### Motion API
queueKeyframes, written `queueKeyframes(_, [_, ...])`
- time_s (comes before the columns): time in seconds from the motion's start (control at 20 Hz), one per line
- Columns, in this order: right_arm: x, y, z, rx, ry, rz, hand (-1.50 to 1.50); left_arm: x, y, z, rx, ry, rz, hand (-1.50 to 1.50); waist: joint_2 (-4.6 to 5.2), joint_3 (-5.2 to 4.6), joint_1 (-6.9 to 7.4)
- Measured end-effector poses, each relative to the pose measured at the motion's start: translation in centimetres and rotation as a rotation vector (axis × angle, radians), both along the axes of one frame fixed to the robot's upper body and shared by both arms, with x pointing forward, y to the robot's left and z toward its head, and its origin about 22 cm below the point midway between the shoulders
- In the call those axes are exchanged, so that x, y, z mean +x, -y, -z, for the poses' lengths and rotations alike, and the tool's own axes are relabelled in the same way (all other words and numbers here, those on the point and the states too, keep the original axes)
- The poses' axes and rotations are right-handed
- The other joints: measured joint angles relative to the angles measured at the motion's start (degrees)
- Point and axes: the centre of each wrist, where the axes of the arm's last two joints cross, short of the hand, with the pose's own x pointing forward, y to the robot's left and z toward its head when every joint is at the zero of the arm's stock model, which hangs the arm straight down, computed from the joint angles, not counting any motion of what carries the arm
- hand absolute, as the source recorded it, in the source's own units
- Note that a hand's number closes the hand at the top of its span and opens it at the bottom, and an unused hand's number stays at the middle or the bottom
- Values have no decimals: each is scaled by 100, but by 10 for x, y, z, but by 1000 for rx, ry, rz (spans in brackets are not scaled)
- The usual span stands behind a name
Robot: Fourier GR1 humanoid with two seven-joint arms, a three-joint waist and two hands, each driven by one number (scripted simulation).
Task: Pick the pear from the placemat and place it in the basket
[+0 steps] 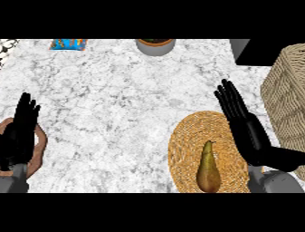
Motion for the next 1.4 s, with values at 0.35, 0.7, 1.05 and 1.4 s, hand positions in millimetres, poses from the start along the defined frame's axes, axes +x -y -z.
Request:
queueKeyframes(0.35, [13, 43, 12, 44, 135, -162, 150, 14, 9, -13, 140, -90, 133, 0, -19, 55, -194])
queueKeyframes(0.7, [-25, -8, 30, 64, 478, -189, -150, 24, 20, -22, 174, -181, 229, 0, -66, 42, -307])
queueKeyframes(1.05, [-48, 41, 18, -436, 469, 44, -150, 25, 21, -26, 179, -213, 227, 0, -121, 0, -460])
queueKeyframes(1.4, [-69, 94, -30, -956, 318, -60, -150, 27, 25, -30, 186, -216, 226, 0, -123, -21, -483])
